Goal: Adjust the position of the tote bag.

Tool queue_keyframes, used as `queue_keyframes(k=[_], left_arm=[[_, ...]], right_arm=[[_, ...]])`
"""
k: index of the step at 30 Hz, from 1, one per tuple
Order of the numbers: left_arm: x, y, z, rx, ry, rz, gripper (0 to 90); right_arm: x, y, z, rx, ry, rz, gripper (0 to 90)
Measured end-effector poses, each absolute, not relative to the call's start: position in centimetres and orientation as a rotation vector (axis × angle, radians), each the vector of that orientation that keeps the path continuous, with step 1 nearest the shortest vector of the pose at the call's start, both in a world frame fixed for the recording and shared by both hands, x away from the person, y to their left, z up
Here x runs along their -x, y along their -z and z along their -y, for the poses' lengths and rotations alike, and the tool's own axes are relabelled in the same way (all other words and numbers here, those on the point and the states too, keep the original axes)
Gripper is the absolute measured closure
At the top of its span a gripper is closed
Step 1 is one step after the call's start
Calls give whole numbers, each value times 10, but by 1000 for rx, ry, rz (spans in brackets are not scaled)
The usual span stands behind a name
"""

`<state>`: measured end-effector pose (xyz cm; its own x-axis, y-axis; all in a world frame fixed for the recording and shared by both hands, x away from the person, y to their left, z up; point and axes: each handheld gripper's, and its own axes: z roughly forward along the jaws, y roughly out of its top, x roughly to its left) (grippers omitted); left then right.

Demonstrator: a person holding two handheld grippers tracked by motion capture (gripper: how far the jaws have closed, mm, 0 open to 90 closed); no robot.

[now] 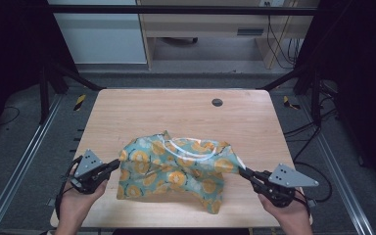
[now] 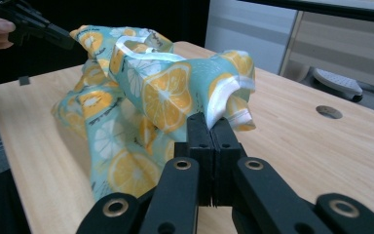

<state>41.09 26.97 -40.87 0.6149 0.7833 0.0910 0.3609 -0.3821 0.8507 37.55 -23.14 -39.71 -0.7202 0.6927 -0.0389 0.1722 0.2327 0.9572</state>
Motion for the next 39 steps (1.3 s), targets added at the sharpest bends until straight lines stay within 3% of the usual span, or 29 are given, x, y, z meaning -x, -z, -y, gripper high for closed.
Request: queue_keyframes(k=[11, 20, 21, 22, 25, 29, 33, 39], left_arm=[[-391, 437, -262, -2140, -577, -867, 900], [-411, 430, -258, -2100, -610, -891, 900], [-416, 428, -257, -2083, -620, -907, 833], [-421, 425, -257, -2078, -623, -927, 698], [-437, 419, -255, -2054, -647, -925, 614], [-460, 411, -251, -2040, -648, -933, 364], [-483, 409, -248, -2019, -571, -949, 235], [-516, 415, -233, -2063, -541, -962, 164]], right_arm=[[-362, 437, 224, -800, -1449, -2221, 896], [-366, 443, 218, -766, -1423, -2279, 895], [-366, 444, 217, -763, -1421, -2283, 895], [-367, 444, 217, -761, -1421, -2286, 895], [-368, 445, 216, -760, -1418, -2294, 896], [-370, 447, 216, -762, -1414, -2301, 895], [-373, 449, 216, -766, -1409, -2307, 895], [-373, 450, 215, -756, -1406, -2317, 895]])
